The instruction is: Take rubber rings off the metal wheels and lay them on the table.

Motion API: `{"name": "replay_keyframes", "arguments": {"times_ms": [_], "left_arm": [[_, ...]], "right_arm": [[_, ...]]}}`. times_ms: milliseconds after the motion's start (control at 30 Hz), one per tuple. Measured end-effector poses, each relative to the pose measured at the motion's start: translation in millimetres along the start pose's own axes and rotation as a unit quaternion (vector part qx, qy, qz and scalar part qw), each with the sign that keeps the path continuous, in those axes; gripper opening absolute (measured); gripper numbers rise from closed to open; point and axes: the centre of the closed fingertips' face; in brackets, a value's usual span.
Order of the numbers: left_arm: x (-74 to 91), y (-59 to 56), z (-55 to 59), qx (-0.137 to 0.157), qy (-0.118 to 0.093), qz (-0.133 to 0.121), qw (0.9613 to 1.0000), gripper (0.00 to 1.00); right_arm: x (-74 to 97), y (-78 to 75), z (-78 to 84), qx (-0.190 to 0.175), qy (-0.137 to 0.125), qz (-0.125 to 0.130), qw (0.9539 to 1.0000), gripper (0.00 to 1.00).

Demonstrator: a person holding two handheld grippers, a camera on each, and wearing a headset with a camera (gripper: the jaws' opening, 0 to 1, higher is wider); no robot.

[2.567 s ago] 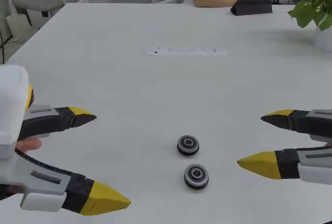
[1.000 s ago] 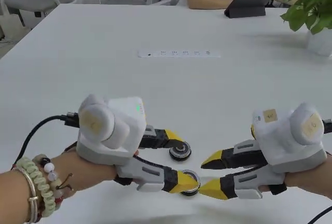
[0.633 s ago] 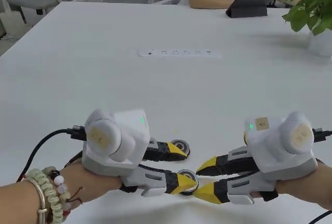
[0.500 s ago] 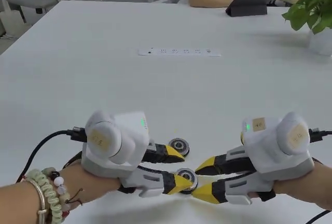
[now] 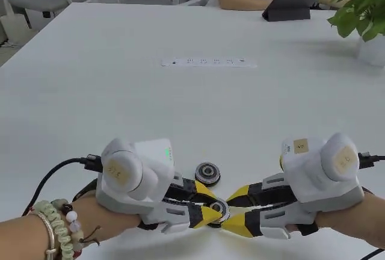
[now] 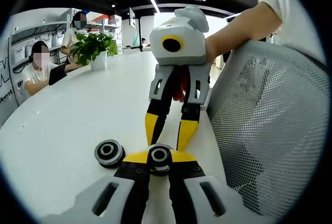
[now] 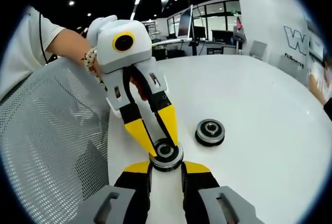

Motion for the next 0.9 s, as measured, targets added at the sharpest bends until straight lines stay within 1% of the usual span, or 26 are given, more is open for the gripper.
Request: {"name": "replay_keyframes", "arguments": {"times_ms": [267,400,467,500,533,567,600,900], "left_arm": [[1.2,1.2,-0.1,0.004,-0.001,-0.003,1.0000,0.08],[3.5,1.6,1.5,0.002,0.002,-0.003,1.0000,0.08],[5.3,2.0,2.2,0.001,0.004,-0.003,1.0000,0.08],[6.8,3.2,2.9,0.001,0.005,-0.005,1.0000,0.08],[7.7,3.4,3.2,0.002,0.005,-0.005,1.0000,0.08],[8.3,3.4,3.9,0.002,0.005,-0.005,1.0000,0.08],[8.6,3.3,3.9,0.002,0.005,-0.007,1.0000,0.08],[9.5,4.1,4.5,0.003,0.002,-0.008,1.0000,0.08]], "right_arm": [[0.2,0.6,-0.5,0.013,0.005,0.001,0.9999,0.18],[-0.3,1.4,-0.5,0.017,0.009,0.002,0.9998,0.15],[-0.8,1.4,0.1,0.019,0.012,0.003,0.9997,0.12],[-0.9,0.3,2.0,0.024,0.019,0.007,0.9995,0.07],[-1.0,-0.5,1.7,0.024,0.019,0.010,0.9995,0.01],[-1.2,-0.7,1.3,0.020,0.018,0.009,0.9996,0.00],[-2.2,-1.0,1.6,0.015,0.017,0.010,0.9997,0.00],[-3.2,-0.7,1.0,0.025,0.024,0.017,0.9993,0.00]]}}
Point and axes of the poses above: the centre of the closed fingertips' face, and the gripper's own axes: x roughly backward along the fingers, y roughly to its left, z roughly out of its underside
